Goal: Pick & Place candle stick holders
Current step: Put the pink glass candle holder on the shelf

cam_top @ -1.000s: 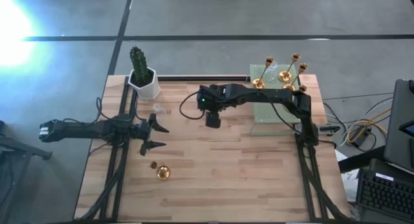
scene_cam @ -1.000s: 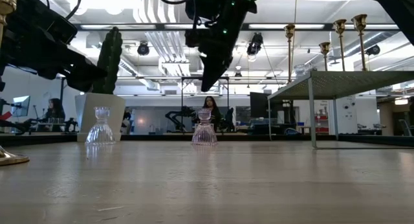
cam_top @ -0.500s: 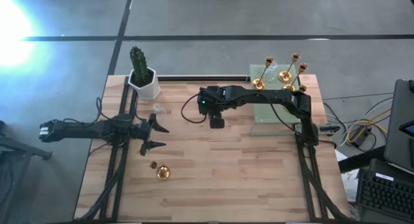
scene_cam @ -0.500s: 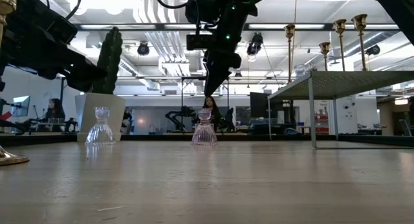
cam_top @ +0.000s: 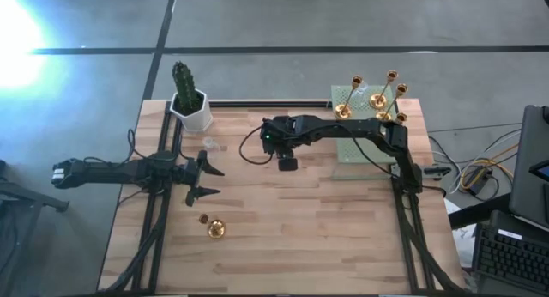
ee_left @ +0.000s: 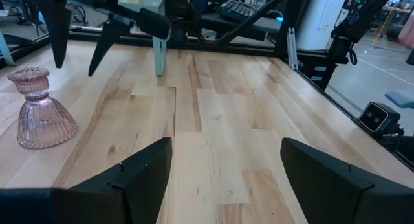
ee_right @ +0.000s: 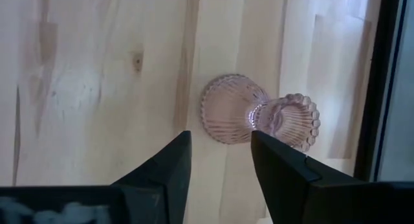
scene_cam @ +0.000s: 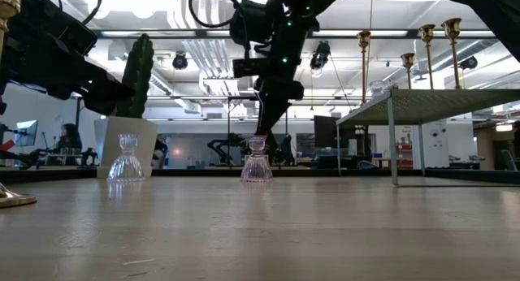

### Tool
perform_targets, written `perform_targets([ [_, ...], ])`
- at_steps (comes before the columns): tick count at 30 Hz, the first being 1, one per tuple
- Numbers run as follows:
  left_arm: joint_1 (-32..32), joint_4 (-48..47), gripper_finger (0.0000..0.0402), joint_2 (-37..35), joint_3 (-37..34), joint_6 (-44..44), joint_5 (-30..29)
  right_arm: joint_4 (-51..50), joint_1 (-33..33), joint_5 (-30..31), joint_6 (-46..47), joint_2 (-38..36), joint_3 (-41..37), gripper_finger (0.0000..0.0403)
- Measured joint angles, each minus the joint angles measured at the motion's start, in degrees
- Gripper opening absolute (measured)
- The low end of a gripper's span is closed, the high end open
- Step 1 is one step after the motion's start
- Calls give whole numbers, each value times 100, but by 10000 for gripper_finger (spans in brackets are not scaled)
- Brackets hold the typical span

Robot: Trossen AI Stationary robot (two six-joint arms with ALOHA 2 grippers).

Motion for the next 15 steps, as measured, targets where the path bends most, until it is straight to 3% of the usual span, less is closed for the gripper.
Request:
perform_targets([
  [8, 0, 0, 294, 0, 0, -1, 0, 67, -33, 151, 179, 3, 275, 152],
  [15, 0, 0, 294, 0, 0, -1, 0, 302, -76, 154, 41, 3, 398, 189],
])
